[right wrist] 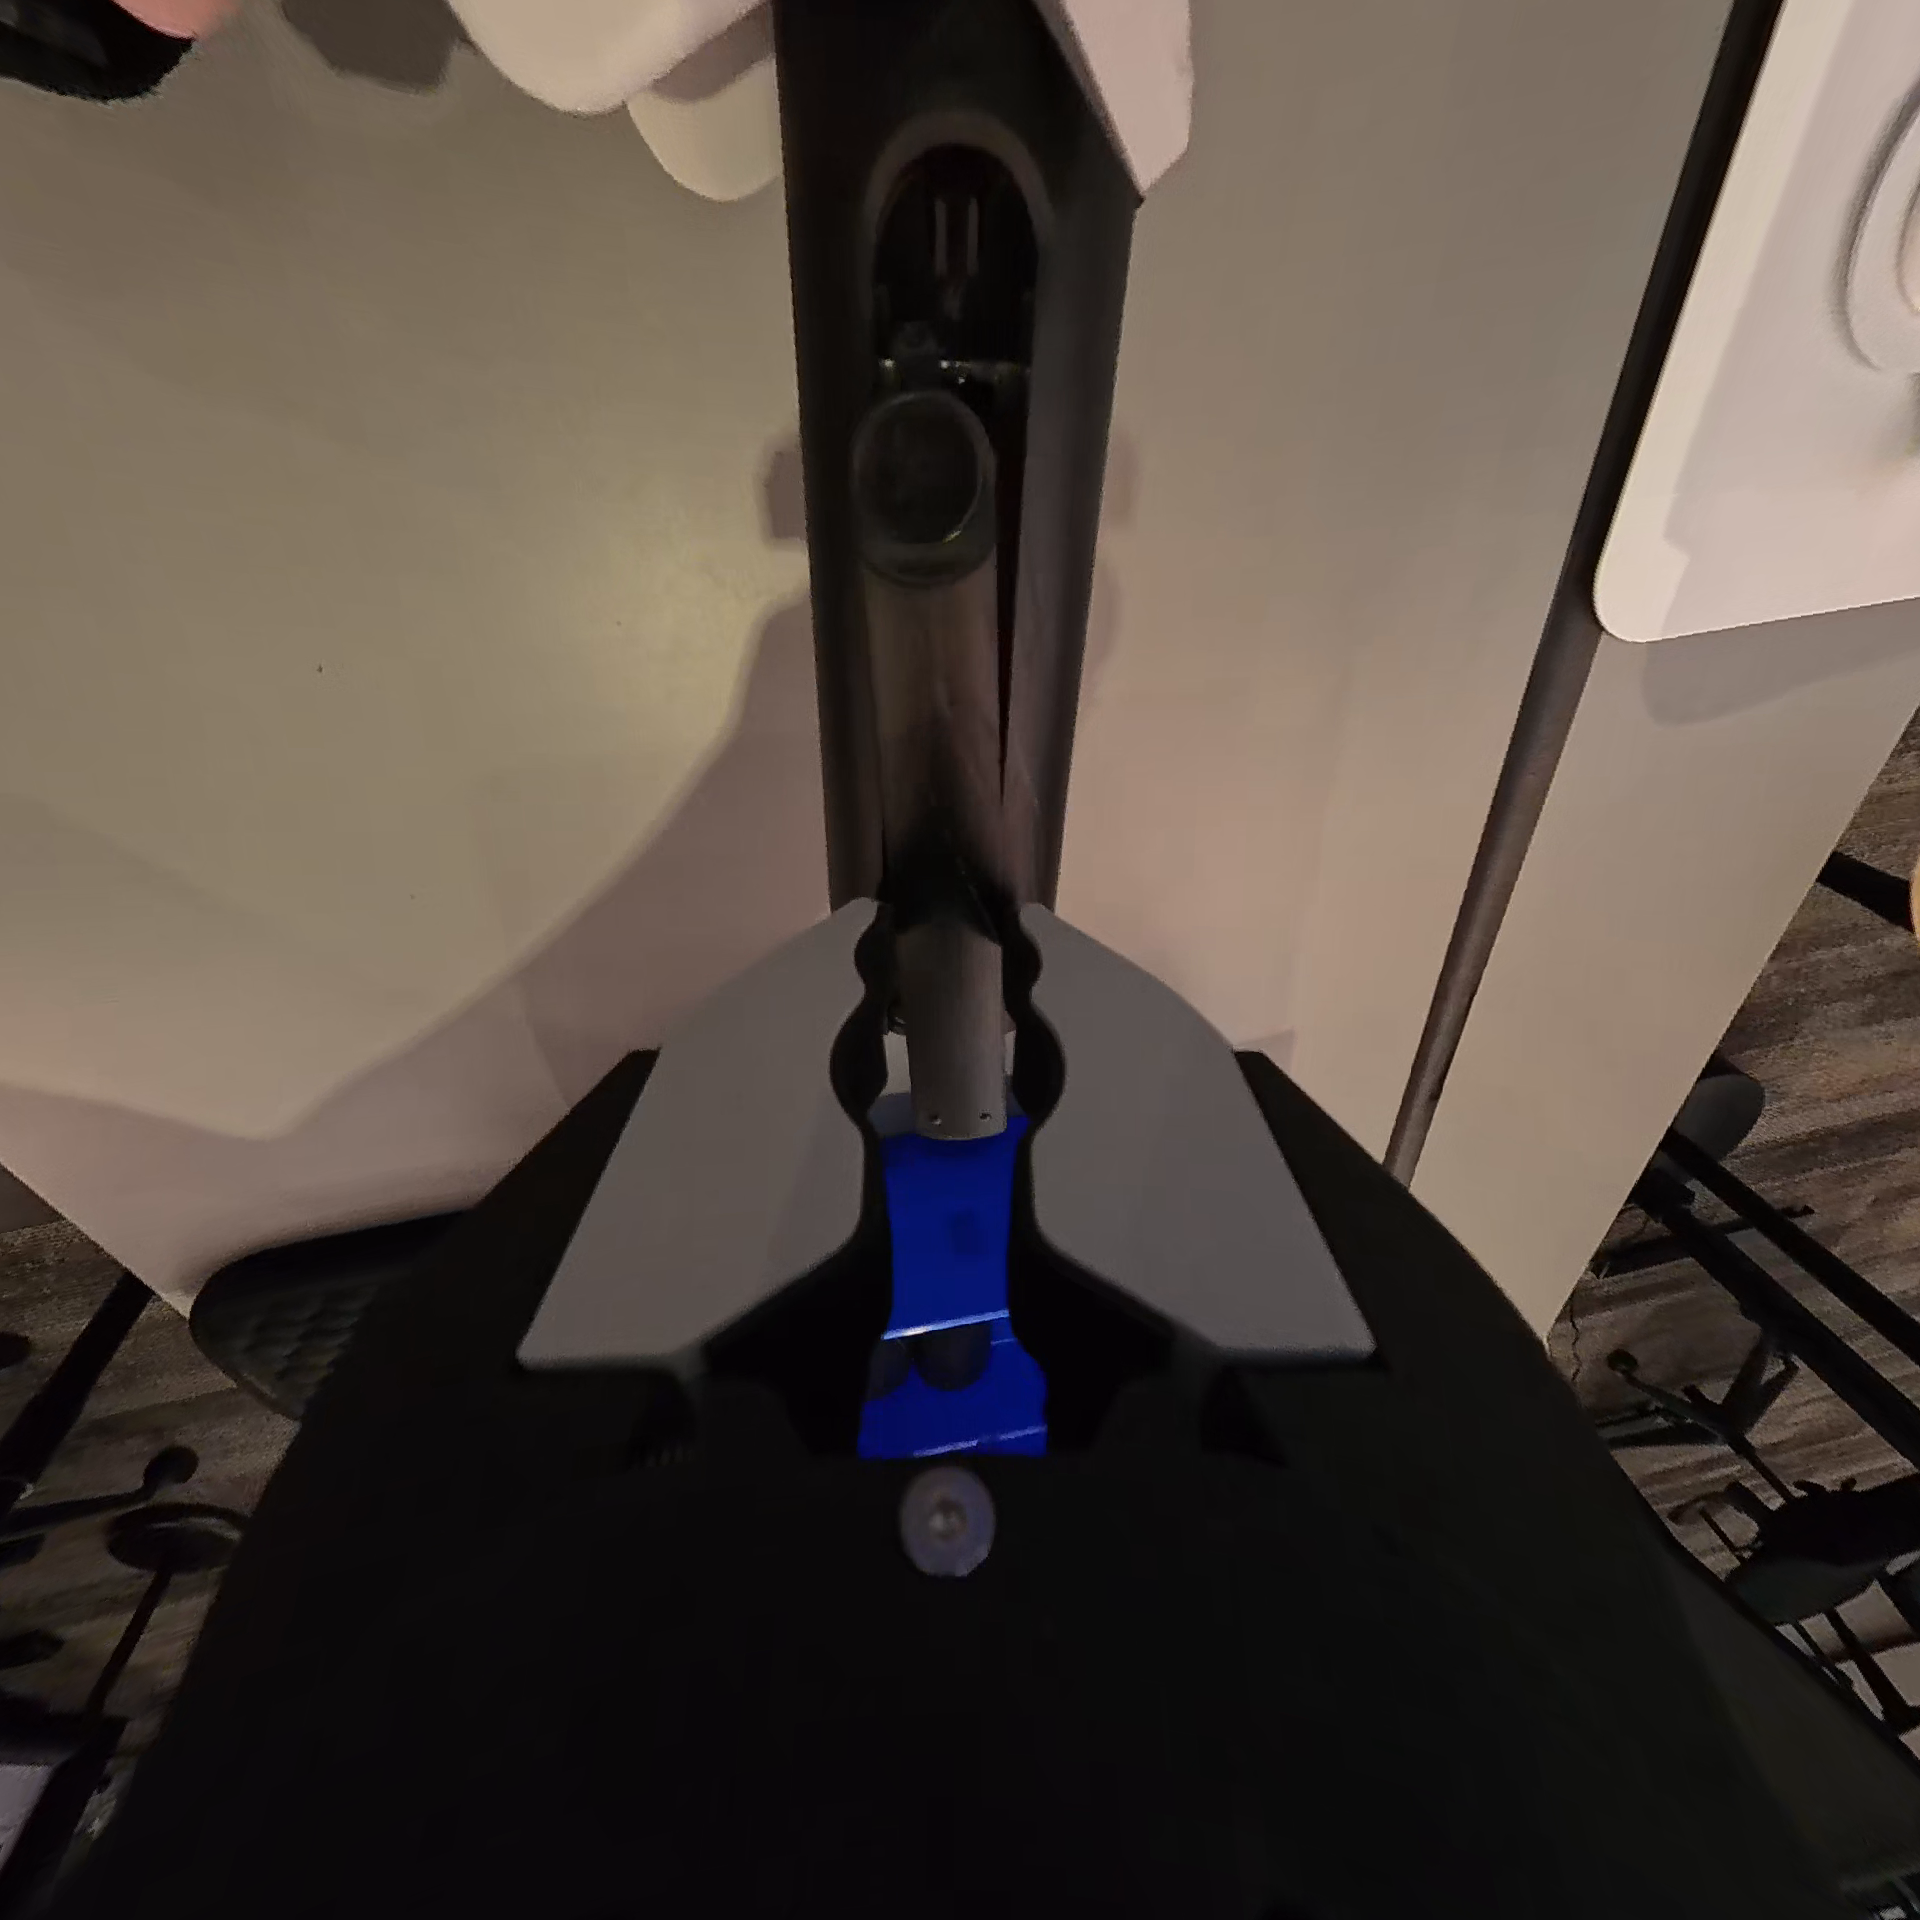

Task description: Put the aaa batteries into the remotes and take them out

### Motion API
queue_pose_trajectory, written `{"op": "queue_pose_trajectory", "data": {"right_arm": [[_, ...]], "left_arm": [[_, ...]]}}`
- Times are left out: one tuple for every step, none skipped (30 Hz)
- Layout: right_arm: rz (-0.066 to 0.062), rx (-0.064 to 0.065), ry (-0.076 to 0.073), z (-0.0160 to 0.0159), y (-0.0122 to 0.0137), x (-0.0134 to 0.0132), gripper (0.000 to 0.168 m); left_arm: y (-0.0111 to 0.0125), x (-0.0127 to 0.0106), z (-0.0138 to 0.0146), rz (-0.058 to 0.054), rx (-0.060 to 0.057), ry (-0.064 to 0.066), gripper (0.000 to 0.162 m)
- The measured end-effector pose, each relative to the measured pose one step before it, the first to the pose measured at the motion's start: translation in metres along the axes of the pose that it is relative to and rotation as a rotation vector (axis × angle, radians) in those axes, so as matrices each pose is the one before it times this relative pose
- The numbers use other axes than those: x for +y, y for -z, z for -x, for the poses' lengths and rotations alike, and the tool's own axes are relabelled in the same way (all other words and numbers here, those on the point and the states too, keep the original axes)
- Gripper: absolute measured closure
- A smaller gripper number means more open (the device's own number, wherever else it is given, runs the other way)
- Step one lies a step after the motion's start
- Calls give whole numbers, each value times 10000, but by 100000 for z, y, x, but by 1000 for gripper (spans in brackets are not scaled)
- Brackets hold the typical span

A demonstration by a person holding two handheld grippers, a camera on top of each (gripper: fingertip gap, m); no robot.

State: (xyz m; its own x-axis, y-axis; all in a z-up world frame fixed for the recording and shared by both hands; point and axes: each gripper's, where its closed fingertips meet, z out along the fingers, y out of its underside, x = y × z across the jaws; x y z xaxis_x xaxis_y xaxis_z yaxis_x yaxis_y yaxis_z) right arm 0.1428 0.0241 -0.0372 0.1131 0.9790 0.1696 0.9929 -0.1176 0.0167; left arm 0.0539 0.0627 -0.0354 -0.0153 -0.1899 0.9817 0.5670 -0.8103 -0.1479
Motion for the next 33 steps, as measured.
{"op": "queue_pose_trajectory", "data": {"right_arm": [[9,-15,-50,-28,44,-37,146],[-4,-17,-72,-43,49,-38,146],[-22,6,-76,-77,65,-52,146],[-48,1,-72,-58,59,-63,146],[-45,-39,-91,-3,60,-52,146],[-34,-60,-140,8,70,-38,146],[-42,-72,-188,-4,66,-53,146],[-54,-99,-189,28,59,-54,146],[-72,-106,-154,34,42,-77,146],[-74,-45,-117,-10,40,-79,146],[-53,-5,-76,-52,50,-35,146],[-55,-19,-20,9,50,-39,146],[-64,-2,36,4,81,-49,146],[-79,37,60,-24,108,-40,146],[-111,43,53,-25,147,-85,145],[-132,19,45,-6,152,-99,145],[-123,30,35,-22,148,-93,145],[-102,47,9,-81,125,-68,145],[-96,-5,-31,-27,73,-66,145],[-82,-56,-74,41,36,-73,144],[-51,-40,-87,11,3,-53,144],[-39,-4,-81,-28,-15,-22,144],[-56,7,-85,-48,8,-82,144],[-65,-6,-70,-28,35,-85,143],[-36,-1,-41,-19,38,-57,143],[-32,12,-15,-48,54,-42,143],[-58,7,-16,-27,49,-63,142],[-57,-14,-38,-25,45,-62,141],[-47,-5,-45,-42,51,-44,140],[-39,-2,-49,-42,38,-30,139],[-28,-33,-46,-12,34,-17,138],[-20,-21,-37,-16,44,-2,138],[-35,7,-25,-48,33,-29,137]], "left_arm": [[26,-35,-40,-14,12,4,138],[27,-36,-38,-21,10,2,138],[22,-43,-52,-19,13,4,138],[43,-86,-36,-34,9,-11,138],[27,-49,-59,-5,19,-4,138],[6,-4,-41,15,15,22,138],[17,-36,-24,-31,5,-12,138],[3,3,-4,-4,4,-5,138],[-7,28,1,13,1,-3,138],[-2,-5,7,-2,11,27,138],[19,-32,2,-17,14,39,138],[21,-40,-16,4,19,21,138],[29,-44,-35,7,22,14,138],[30,-84,-58,-19,24,11,138],[48,-94,-94,-32,29,-10,138],[37,-67,-120,-7,41,-5,138],[43,-78,-121,-22,31,-5,138],[39,-69,-117,-32,25,-4,138],[30,-42,-110,-14,25,-10,138],[18,-21,-65,-2,9,-25,138],[22,-38,-12,-8,-7,-14,138],[17,-31,8,-16,-9,-12,138],[8,-10,7,-7,5,21,138],[14,-6,4,-12,18,39,138],[4,24,-4,16,16,35,138],[13,-19,-11,-7,10,11,138],[8,-23,-14,-7,-1,-8,138],[27,-32,-20,-10,3,-10,138],[9,-38,-27,-6,4,-10,138],[23,-38,-5,-10,0,-9,138],[23,-41,12,-13,-10,0,138],[17,-40,42,-27,-16,19,138],[17,-13,9,-3,5,5,138]]}}
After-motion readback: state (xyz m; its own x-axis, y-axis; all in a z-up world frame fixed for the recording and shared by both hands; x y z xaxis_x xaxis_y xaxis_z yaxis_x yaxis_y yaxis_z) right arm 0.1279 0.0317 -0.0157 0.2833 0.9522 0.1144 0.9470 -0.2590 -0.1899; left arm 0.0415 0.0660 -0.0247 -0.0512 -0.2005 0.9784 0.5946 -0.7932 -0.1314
